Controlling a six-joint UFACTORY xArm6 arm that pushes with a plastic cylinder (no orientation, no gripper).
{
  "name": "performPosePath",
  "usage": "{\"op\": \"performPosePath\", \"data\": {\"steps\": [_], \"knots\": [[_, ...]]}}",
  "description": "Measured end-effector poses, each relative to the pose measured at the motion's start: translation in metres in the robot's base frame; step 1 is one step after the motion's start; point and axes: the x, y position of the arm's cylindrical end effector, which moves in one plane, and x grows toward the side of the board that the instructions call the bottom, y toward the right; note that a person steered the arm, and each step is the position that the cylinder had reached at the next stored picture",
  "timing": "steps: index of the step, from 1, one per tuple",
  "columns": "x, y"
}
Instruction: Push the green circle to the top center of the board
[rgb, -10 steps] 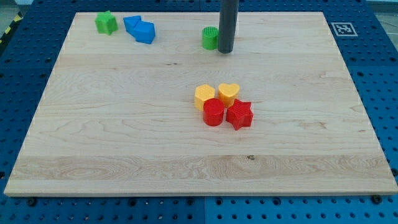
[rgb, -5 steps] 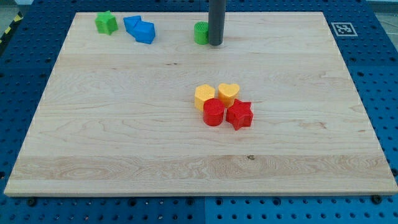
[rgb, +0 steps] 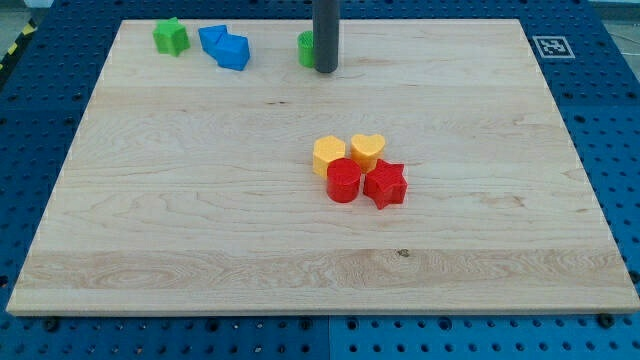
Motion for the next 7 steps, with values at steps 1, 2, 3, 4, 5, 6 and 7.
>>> {"op": "performPosePath", "data": {"steps": [1, 2, 3, 4, 5, 6, 7], "knots": [[0.0, -0.005], [0.0, -0.007], [0.014, -0.016], [0.014, -0.023], [0.0, -0.037], [-0.022, -0.037], [-0.023, -0.032]]}}
